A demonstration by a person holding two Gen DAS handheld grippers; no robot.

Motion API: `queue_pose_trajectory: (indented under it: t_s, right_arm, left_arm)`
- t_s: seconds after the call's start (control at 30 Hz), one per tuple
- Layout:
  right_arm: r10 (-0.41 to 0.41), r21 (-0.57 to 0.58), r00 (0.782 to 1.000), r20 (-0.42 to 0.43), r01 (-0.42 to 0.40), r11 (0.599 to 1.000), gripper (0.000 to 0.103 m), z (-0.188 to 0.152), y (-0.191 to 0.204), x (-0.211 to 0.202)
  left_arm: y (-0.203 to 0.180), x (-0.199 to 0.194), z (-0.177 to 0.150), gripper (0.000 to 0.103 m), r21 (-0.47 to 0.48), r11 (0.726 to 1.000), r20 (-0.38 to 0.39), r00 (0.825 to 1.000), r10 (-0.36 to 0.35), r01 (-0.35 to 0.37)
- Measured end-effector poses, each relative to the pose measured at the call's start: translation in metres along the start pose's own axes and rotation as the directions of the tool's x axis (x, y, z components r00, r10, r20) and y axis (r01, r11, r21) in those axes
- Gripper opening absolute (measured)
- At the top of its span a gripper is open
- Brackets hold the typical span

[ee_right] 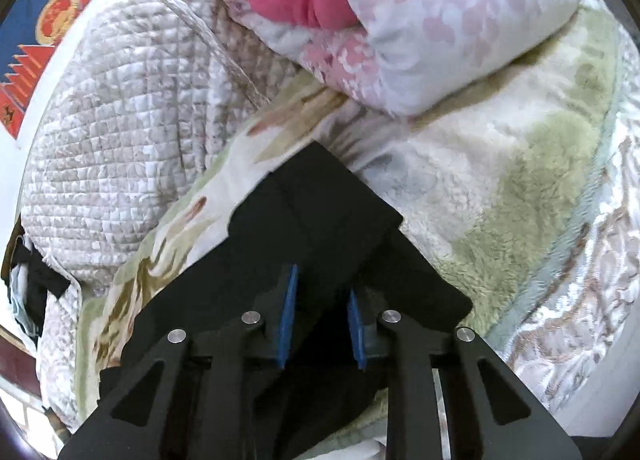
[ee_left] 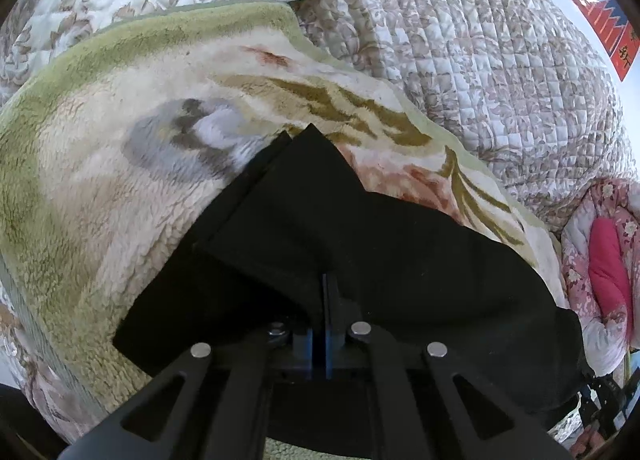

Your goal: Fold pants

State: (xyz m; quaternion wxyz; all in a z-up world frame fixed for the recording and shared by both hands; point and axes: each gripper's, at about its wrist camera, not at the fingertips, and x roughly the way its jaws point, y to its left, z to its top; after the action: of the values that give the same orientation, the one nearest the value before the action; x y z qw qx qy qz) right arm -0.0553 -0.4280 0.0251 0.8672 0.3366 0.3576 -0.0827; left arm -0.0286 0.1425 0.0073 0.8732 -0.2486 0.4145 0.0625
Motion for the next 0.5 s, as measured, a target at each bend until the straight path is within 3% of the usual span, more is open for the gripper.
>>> queue_pose_trajectory:
  t_s: [0.03, 0.23, 0.33, 0.43, 0.5]
  right_arm:
    - [0.0, -0.008, 1.0, 0.007, 0.0, 1.0, 0.012, 0.001, 0.001, -0.002]
    - [0.094, -0.001, 0.995, 0.047, -0.094, 0.996, 0.009, 0.0, 0.009, -0.037]
    - [0.025, -0.025, 0.999, 0.037, -0.024, 0.999, 0.009, -0.006, 0.002, -0.038]
    - [-0.013, 0.038, 0.999, -0.039, 0.014, 0.999, 0.009, -0.014, -0.018, -0.022]
    - [-0.021, 0.017, 0.999, -0.032, 0.022, 1.0, 0.009, -0.015, -0.013, -0.025]
  left_arm:
    - [-0.001, -0.001, 0.0, 0.004, 0.002, 1.0, 0.001, 1.0, 0.0, 0.0]
    - [-0.002, -0.034, 0.005, 0.004, 0.006, 0.998, 0.061, 0.997, -0.055, 0.055]
    - [0.002, -0.05, 0.002, 0.004, 0.026, 0.999, 0.101, 0.994, -0.038, 0.035]
    - [0.014, -0.037, -0.006, 0.004, -0.005, 1.0, 0.03, 0.999, -0.023, 0.023]
    - [0.017, -0.031, -0.011, 0.004, -0.014, 1.0, 0.004, 1.0, -0.012, 0.012]
